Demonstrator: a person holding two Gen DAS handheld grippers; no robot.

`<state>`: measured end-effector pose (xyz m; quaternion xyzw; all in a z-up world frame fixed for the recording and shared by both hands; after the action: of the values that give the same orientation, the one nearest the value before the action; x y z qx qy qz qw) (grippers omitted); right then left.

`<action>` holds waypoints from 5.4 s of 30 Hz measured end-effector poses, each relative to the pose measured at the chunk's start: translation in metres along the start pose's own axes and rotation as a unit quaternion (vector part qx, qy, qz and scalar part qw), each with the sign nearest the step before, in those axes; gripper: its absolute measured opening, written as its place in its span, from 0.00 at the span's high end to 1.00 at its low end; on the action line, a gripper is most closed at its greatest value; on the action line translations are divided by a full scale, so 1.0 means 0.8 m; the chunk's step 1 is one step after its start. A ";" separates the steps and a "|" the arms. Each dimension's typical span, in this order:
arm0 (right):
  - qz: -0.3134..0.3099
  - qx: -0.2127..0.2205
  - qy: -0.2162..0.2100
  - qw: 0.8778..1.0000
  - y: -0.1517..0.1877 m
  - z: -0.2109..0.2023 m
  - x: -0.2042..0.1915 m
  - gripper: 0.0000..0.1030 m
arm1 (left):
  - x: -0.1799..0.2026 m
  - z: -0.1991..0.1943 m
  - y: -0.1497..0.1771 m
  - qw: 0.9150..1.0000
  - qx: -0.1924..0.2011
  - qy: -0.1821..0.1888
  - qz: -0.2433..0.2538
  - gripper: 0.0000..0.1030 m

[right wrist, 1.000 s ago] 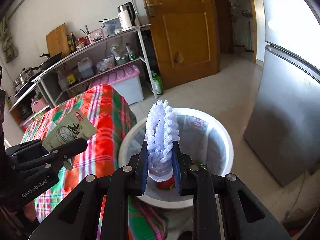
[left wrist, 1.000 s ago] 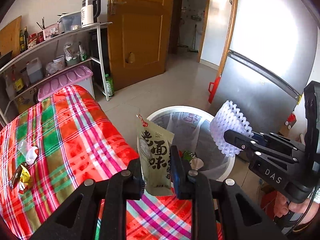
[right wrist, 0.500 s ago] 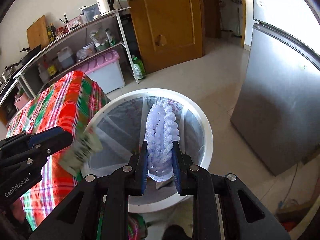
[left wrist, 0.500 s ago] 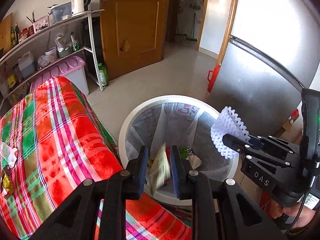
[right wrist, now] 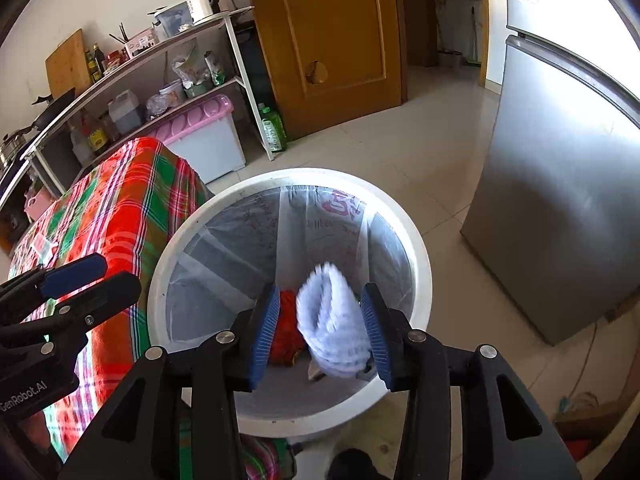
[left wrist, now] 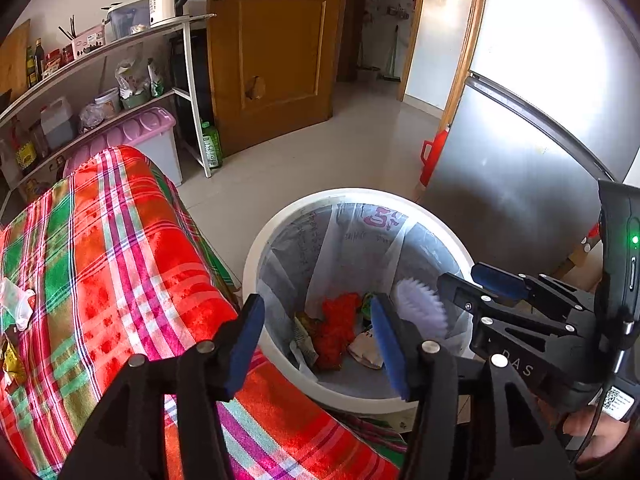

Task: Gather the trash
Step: 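Open both tools to drop the paper bag and foam net into the bin, then move both open tools back over the table items, then grasp the second white foam net with the left tool while the right tool grasps the yellow snack packet, then carry the foam net and yellow packet in both tools over the bin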

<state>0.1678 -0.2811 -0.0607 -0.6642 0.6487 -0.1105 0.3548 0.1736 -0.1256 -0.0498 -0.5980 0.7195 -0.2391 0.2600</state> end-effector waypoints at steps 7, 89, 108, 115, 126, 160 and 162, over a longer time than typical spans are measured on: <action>-0.003 0.011 0.002 1.000 -0.001 -0.011 -0.011 0.57 | -0.015 -0.017 0.004 1.000 0.009 -0.003 -0.009 0.43; -0.146 -0.096 -0.166 0.971 0.036 0.166 -0.466 0.45 | -0.542 -0.123 0.241 0.923 -0.021 -0.251 -0.292 0.21; -0.151 -0.085 -0.170 0.970 0.045 0.160 -0.461 0.75 | -0.521 -0.118 0.226 0.937 -0.012 -0.212 -0.278 0.73; -0.144 -0.068 -0.191 0.969 0.040 0.137 -0.454 0.76 | -0.494 -0.123 0.210 0.945 -0.001 -0.189 -0.267 0.73; -0.149 -0.041 -0.182 0.971 0.034 0.093 -0.420 0.76 | -0.422 -0.119 0.168 0.964 0.010 -0.152 -0.216 0.73; -0.025 0.055 -0.055 0.997 -0.004 -0.034 -0.135 0.76 | -0.115 -0.063 0.029 0.999 0.028 -0.002 -0.046 0.72; -0.019 0.055 -0.041 0.997 -0.005 -0.039 -0.117 0.76 | -0.093 -0.057 0.022 0.999 0.028 0.005 -0.034 0.72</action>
<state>0.1393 -0.2037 -0.0065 -0.6599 0.6137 -0.1254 0.4150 0.1417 -0.0480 -0.0204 -0.6129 0.6933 -0.2712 0.2647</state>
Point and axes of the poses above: each gripper's, at about its wrist camera, not at the fingertips, and z roughly the way its jaws point, x to its right, y to its underside, the point moved 4 cm from there along z, roughly the way its jaws point, and after that the axes turned 13 degrees about -y, right-handed, at the moved point
